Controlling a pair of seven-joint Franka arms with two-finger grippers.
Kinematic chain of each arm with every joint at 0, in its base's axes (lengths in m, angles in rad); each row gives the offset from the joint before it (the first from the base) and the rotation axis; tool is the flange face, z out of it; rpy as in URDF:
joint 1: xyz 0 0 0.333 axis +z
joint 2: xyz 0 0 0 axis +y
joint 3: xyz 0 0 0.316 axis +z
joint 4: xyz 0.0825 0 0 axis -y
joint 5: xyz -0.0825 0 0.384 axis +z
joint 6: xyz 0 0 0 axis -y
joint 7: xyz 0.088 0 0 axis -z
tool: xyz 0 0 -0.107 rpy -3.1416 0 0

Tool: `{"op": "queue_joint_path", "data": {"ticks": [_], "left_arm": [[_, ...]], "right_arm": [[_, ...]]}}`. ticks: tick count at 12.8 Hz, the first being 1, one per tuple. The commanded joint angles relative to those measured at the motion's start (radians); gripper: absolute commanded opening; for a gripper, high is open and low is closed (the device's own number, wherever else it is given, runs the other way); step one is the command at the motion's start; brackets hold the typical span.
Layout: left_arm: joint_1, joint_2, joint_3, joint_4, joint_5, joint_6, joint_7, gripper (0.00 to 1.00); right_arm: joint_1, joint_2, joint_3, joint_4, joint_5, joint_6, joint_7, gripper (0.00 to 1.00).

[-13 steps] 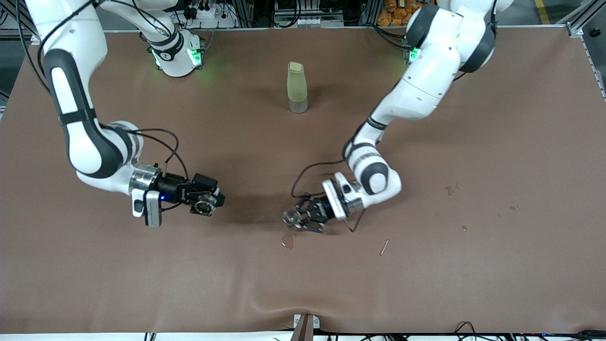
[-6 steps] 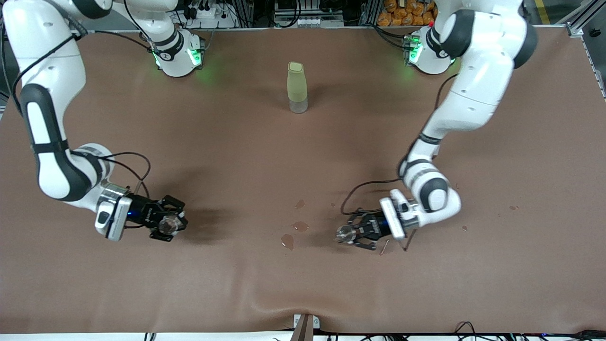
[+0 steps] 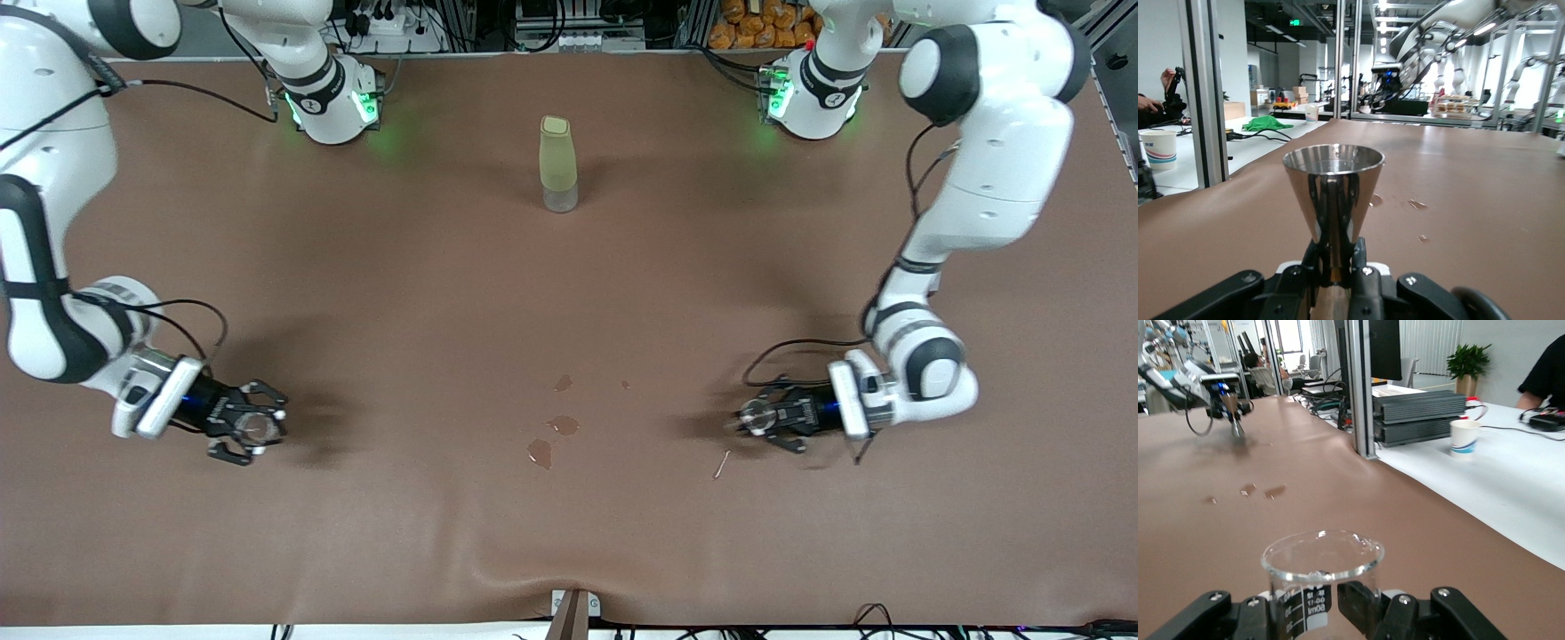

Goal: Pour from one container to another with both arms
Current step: 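Lower the beaker onto the table and open the right gripper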

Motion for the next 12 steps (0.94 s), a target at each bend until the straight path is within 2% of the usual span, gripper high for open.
{"op": "queue_joint_path", "data": {"ticks": [1,4,7,9,12], "left_arm": [[0.107,-0.037,-0.011,-0.039,0.13,-0.12,-0.019,0.0],[0.23,-0.029,-0.013,-0.031,0.298,-0.202,-0.016,0.0],[0.296,-0.028,-0.008,-0.033,0.367,-0.268,-0.011,0.0],[0.316,-0.016,-0.008,-0.033,0.375,-0.275,-0.003,0.0],[0.345,0.015,-0.003,-0.033,0.382,-0.277,0.046,0.0]], "right_arm": [[-0.125,0.097,0.023,0.031,-0.056,-0.093,-0.094,0.0],[-0.241,0.168,0.023,0.07,-0.152,-0.11,-0.133,0.0],[-0.297,0.178,0.023,0.08,-0.209,-0.11,-0.132,0.0],[-0.301,0.19,0.023,0.09,-0.214,-0.11,-0.133,0.0],[-0.292,0.262,0.033,0.143,-0.197,-0.12,-0.136,0.0]]}}
